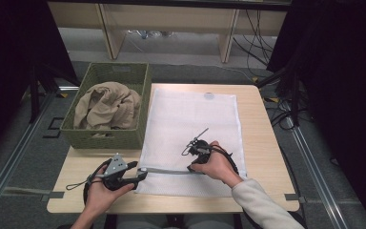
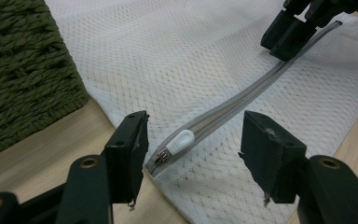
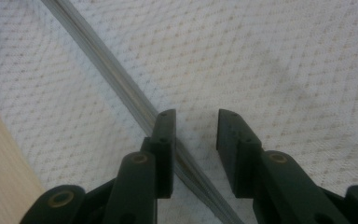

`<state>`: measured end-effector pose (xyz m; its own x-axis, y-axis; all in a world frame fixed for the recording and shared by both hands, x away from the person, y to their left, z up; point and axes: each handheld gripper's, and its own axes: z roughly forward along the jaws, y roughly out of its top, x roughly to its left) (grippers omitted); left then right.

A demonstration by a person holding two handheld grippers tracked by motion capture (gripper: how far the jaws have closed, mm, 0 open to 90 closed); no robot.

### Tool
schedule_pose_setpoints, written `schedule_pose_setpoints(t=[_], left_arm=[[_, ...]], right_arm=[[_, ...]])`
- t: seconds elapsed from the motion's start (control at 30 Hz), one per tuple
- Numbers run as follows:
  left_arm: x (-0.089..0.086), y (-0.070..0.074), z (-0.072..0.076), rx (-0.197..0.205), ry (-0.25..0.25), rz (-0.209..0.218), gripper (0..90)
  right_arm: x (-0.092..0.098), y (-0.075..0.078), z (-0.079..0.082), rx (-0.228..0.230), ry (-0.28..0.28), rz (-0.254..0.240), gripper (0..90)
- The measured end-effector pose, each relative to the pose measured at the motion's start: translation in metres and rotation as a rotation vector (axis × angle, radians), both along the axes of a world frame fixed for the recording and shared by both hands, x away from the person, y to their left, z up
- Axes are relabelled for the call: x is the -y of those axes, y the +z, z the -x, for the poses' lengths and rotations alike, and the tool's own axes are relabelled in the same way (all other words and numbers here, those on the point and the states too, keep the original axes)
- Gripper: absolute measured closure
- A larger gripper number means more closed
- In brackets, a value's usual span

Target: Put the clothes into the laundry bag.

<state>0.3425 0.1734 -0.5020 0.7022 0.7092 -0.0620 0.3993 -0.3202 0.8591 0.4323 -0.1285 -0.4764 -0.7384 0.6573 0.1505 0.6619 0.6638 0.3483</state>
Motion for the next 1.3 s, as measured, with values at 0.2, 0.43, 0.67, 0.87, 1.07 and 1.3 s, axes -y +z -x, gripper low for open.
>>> schedule_pose_setpoints(t=[0.2, 0.43, 0.67, 0.87, 1.07, 1.3], left_arm=[[0.001, -0.0006, 0.0008, -0.011, 0.009, 0.023, 41.1], [0.0007, -0.0008, 0.0003, 0.0, 0.004, 0.014, 41.1], [0.0011, -0.0015, 0.0008, -0.007, 0.006, 0.007, 41.2], [0.001, -0.0017, 0.0003, -0.007, -0.002, 0.008, 41.2], [-0.0014, -0.0012, -0.0002, 0.0, -0.001, -0.01, 41.2], [-0.0016, -0.0012, -0.0002, 0.001, -0.001, -0.014, 41.2]], right_arm=[[0.0002, -0.0019, 0.0013, -0.009, 0.013, 0.024, 67.9], [-0.0012, -0.0033, 0.0023, 0.019, 0.038, 0.059, 70.5], [0.0011, -0.0038, 0.0008, 0.029, 0.047, 0.052, 79.0], [0.0015, -0.0037, 0.0008, 0.029, 0.049, 0.056, 76.1], [-0.0021, -0.0033, 0.0043, 0.027, 0.081, 0.063, 67.5], [-0.0034, -0.0026, 0.0076, 0.057, 0.123, 0.118, 70.1]])
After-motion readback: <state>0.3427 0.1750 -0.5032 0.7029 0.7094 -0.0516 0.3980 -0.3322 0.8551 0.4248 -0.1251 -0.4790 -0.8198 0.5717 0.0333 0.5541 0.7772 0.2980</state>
